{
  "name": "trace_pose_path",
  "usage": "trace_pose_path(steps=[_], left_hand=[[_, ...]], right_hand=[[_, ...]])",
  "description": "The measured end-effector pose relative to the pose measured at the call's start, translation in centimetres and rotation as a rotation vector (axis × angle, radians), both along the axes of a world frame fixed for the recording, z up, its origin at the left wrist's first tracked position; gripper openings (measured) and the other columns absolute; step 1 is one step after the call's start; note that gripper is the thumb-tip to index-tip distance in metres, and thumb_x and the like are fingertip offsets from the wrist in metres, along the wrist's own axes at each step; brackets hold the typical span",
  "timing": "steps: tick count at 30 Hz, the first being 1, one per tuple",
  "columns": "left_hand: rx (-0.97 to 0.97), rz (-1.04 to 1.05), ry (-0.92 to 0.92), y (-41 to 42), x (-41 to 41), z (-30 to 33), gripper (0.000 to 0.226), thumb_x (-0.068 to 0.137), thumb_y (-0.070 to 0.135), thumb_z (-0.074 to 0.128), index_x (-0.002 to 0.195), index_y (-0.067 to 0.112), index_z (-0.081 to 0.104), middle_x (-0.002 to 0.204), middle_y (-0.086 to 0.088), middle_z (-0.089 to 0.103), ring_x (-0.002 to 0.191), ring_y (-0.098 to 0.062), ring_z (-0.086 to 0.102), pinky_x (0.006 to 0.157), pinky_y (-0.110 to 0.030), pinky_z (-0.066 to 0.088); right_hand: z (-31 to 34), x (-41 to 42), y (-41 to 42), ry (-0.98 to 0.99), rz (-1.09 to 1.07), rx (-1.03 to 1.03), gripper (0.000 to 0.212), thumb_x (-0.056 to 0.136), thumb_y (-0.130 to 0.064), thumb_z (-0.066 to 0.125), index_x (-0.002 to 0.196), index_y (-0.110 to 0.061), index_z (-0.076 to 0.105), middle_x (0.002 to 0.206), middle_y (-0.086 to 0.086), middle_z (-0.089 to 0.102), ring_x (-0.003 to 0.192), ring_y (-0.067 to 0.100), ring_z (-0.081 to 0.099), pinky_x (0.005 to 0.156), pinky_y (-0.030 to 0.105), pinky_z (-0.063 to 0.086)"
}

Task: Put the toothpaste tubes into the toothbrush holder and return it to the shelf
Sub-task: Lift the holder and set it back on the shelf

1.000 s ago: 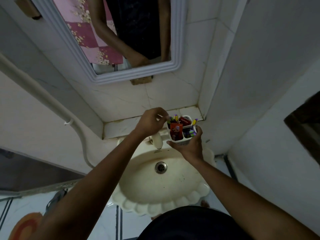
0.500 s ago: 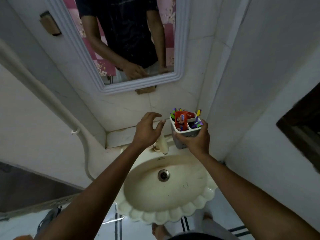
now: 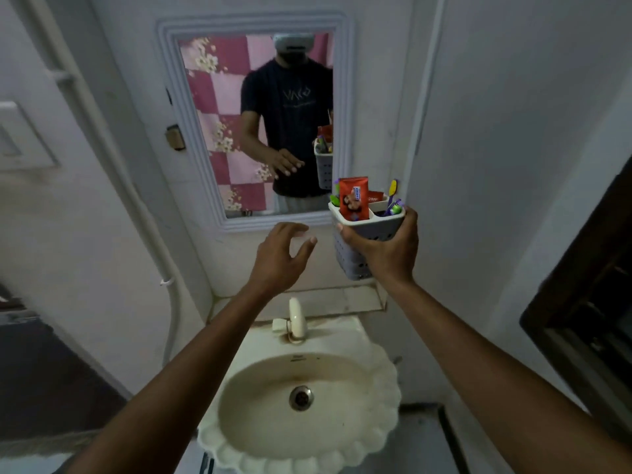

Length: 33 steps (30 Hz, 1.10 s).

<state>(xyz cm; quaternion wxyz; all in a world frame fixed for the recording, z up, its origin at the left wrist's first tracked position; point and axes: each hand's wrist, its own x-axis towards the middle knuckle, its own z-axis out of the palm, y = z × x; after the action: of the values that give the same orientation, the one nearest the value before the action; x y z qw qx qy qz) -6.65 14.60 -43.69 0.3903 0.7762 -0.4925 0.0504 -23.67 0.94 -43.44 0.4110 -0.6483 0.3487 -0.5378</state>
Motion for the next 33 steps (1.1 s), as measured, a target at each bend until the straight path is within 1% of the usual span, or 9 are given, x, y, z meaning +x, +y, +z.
trace_pose_path(steps=[4, 8, 11, 15, 17, 23, 25, 28, 33], left_hand=[[-0.078, 0.026, -0.073, 0.5, -2.1, 6.2, 0.047, 0.105, 0.046, 0.066, 0.141, 0.016, 0.065, 0.138, -0.004, 0.066, 0.125, -0.020, 0.064, 0.102, -0.042, 0.056], [-0.144, 0.076, -0.156, 1.1, -3.0, 12.4, 0.048, 0.106, 0.046, 0.064, 0.145, 0.017, 0.063, 0.143, -0.006, 0.064, 0.128, -0.021, 0.062, 0.100, -0.033, 0.051], [-0.217, 0.104, -0.226, 1.6, -3.5, 17.3, 0.047, 0.106, 0.046, 0.064, 0.144, 0.019, 0.063, 0.146, -0.006, 0.064, 0.130, -0.022, 0.062, 0.102, -0.036, 0.051], [-0.290, 0.118, -0.301, 1.5, -3.4, 23.4, 0.044, 0.106, 0.045, 0.064, 0.143, 0.023, 0.063, 0.144, -0.004, 0.064, 0.122, -0.010, 0.057, 0.096, -0.029, 0.044], [-0.332, 0.119, -0.325, 1.5, -3.5, 26.6, 0.043, 0.106, 0.045, 0.063, 0.143, 0.023, 0.063, 0.145, -0.002, 0.063, 0.123, -0.005, 0.053, 0.101, -0.030, 0.045], [-0.402, 0.115, -0.385, 1.5, -5.1, 31.4, 0.050, 0.105, 0.051, 0.064, 0.144, 0.020, 0.065, 0.147, -0.003, 0.065, 0.134, -0.020, 0.061, 0.111, -0.042, 0.052], [-0.520, 0.111, -0.514, 0.8, -3.4, 39.3, 0.051, 0.105, 0.050, 0.063, 0.144, 0.018, 0.065, 0.147, -0.003, 0.065, 0.134, -0.022, 0.062, 0.112, -0.046, 0.051], [-0.461, 0.149, -0.606, -0.1, -3.6, 41.0, 0.052, 0.105, 0.050, 0.062, 0.146, 0.018, 0.063, 0.148, -0.003, 0.064, 0.136, -0.024, 0.062, 0.113, -0.049, 0.050], [-0.546, 0.135, -0.563, -2.1, -1.9, 43.5, 0.051, 0.105, 0.051, 0.062, 0.145, 0.020, 0.064, 0.147, -0.001, 0.065, 0.136, -0.023, 0.062, 0.114, -0.049, 0.049]], right_hand=[[6.6, -2.5, 0.1, -0.038, -0.003, -0.101, 0.116, 0.047, -0.076, 0.100, 0.136, -0.019, 0.054, 0.130, 0.003, 0.069, 0.119, 0.026, 0.070, 0.093, 0.046, 0.065], [12.9, -4.1, 0.7, -0.067, 0.004, -0.155, 0.117, 0.043, -0.083, 0.093, 0.131, -0.018, 0.053, 0.127, 0.004, 0.068, 0.116, 0.025, 0.070, 0.091, 0.045, 0.065], [17.9, -5.2, 1.4, -0.102, -0.007, -0.195, 0.116, 0.040, -0.086, 0.091, 0.125, -0.018, 0.053, 0.123, 0.003, 0.068, 0.114, 0.026, 0.071, 0.090, 0.046, 0.065], [24.1, -5.8, 1.8, -0.134, -0.029, -0.234, 0.115, 0.038, -0.089, 0.090, 0.121, -0.020, 0.051, 0.120, 0.001, 0.068, 0.113, 0.026, 0.071, 0.092, 0.047, 0.065], [26.9, -5.7, 1.8, -0.130, -0.047, -0.252, 0.114, 0.039, -0.090, 0.092, 0.120, -0.021, 0.051, 0.119, -0.002, 0.067, 0.115, 0.026, 0.070, 0.093, 0.047, 0.064], [32.0, -6.1, 2.5, -0.119, -0.070, -0.279, 0.115, 0.039, -0.094, 0.091, 0.122, -0.025, 0.050, 0.122, -0.009, 0.062, 0.120, 0.023, 0.067, 0.094, 0.045, 0.063], [39.7, -4.0, 1.9, -0.243, -0.105, -0.372, 0.115, 0.038, -0.095, 0.089, 0.120, -0.027, 0.048, 0.121, -0.009, 0.061, 0.120, 0.023, 0.066, 0.091, 0.042, 0.061], [42.6, -4.1, 1.9, -0.228, -0.093, -0.354, 0.115, 0.036, -0.096, 0.088, 0.120, -0.028, 0.047, 0.120, -0.010, 0.061, 0.120, 0.023, 0.065, 0.091, 0.040, 0.059], [46.6, -2.2, 1.0, -0.245, -0.106, -0.387, 0.120, 0.035, -0.096, 0.086, 0.124, -0.025, 0.049, 0.122, -0.008, 0.062, 0.121, 0.023, 0.065, 0.096, 0.047, 0.062]])
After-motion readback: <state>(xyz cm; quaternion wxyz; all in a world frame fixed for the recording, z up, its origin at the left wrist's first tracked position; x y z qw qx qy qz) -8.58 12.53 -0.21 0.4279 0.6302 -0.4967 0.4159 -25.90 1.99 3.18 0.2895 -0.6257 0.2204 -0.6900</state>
